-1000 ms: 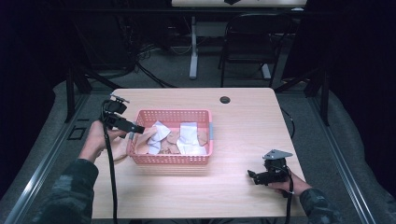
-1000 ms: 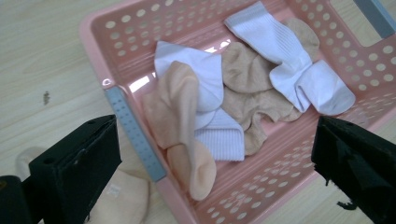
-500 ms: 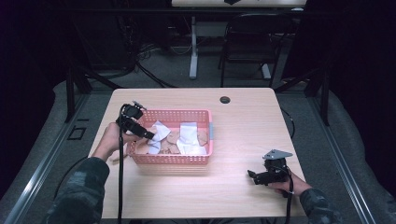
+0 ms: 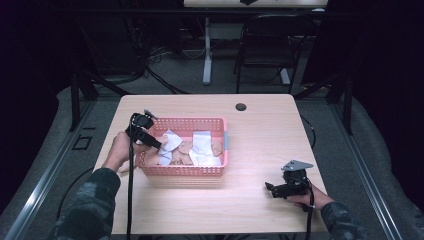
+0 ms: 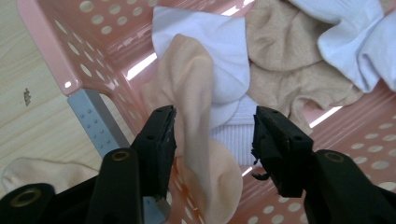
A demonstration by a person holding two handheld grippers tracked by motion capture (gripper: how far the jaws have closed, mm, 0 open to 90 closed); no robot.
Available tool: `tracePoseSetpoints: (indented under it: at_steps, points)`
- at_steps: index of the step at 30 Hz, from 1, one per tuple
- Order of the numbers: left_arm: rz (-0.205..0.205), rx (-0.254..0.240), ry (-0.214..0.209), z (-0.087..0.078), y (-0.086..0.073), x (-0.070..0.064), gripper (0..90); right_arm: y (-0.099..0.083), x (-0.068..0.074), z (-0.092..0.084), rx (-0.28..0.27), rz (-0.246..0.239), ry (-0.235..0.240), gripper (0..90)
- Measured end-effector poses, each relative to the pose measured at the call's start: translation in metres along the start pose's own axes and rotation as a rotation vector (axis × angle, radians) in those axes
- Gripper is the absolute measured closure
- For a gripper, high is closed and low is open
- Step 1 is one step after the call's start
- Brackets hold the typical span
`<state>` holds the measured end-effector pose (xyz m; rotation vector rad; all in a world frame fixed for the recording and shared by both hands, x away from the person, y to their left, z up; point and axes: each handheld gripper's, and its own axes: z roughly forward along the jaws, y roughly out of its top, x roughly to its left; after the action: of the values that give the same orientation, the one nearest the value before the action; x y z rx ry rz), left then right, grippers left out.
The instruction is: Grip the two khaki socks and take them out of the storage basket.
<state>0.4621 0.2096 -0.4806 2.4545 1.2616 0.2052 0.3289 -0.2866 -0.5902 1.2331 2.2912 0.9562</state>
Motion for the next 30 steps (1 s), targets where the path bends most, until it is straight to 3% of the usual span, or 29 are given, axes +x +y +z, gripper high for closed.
tracePoseSetpoints:
  at_steps: [6,13,19,30]
  points:
    - [-0.040,0.046,0.043,0.006,-0.003,0.002,64.0,0.000,0.000,0.000,0.000,0.000,0.000,0.0]
    - [-0.071,0.063,0.034,0.009,-0.004,0.003,83.4,0.000,0.000,0.000,0.000,0.000,0.000,0.0]
    - [-0.086,0.062,0.027,0.007,-0.006,0.005,86.1,0.000,0.000,0.000,-0.001,0.000,0.000,0.0]
    - [-0.074,0.021,0.011,-0.009,-0.003,0.006,86.2,0.000,0.000,0.000,0.001,0.001,0.001,0.0]
